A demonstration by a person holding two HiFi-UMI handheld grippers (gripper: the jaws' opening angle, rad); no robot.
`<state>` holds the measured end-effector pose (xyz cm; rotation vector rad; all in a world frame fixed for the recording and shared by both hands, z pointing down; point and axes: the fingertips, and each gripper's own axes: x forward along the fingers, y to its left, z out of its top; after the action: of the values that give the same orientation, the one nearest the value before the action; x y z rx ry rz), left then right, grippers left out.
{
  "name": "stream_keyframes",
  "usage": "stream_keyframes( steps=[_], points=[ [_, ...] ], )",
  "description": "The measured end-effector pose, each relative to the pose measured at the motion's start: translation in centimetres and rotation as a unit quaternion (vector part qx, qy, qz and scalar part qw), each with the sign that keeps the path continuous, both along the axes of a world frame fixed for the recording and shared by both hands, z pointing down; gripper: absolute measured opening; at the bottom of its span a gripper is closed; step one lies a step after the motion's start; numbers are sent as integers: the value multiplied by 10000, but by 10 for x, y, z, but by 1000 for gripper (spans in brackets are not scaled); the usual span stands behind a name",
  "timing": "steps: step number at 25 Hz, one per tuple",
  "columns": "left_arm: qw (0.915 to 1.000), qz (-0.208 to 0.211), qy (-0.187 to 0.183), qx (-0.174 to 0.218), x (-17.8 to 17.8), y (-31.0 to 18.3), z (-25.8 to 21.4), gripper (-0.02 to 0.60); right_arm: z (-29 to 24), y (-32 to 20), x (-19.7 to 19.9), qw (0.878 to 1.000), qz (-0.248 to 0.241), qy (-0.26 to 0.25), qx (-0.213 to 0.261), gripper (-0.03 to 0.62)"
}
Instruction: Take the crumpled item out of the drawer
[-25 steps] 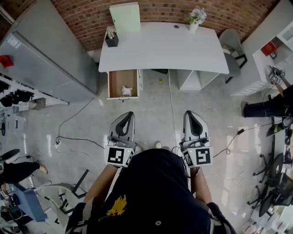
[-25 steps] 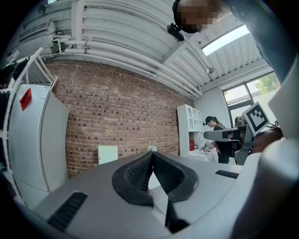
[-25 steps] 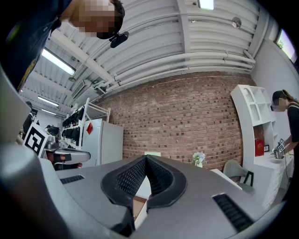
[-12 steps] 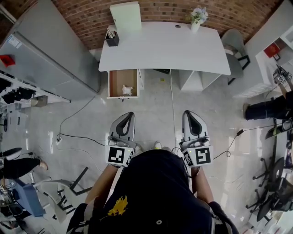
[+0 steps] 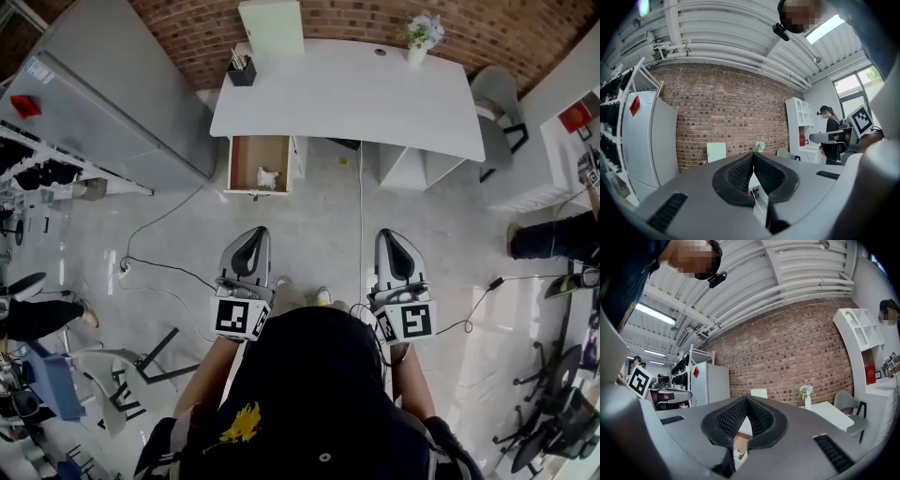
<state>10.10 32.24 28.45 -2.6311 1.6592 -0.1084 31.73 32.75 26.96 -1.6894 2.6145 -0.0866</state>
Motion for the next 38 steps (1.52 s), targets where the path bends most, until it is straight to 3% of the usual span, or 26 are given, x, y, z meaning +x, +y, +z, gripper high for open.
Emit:
stream_keyframes(
  steps=[7, 16, 24, 30, 38],
  points=[
    [9997, -220, -51, -35, -17, -25, 3, 18, 6, -26, -9, 9999, -107, 18, -76, 28],
    [9997, -244, 80, -61, -44, -104, 14, 18, 12, -95, -29, 9997, 23, 139, -193, 28],
    [9998, -156, 27, -118, -84, -197, 18, 18, -4, -198, -82, 9998, 67, 165, -103, 28],
    [9995, 60, 265, -186, -117, -268, 21, 18, -9, -273, -135, 9994, 29, 299, -153, 28],
    [9984, 296, 333, -361, -141, -326, 44, 18, -3, -328, -165, 9988, 199, 341, -272, 28]
  ],
)
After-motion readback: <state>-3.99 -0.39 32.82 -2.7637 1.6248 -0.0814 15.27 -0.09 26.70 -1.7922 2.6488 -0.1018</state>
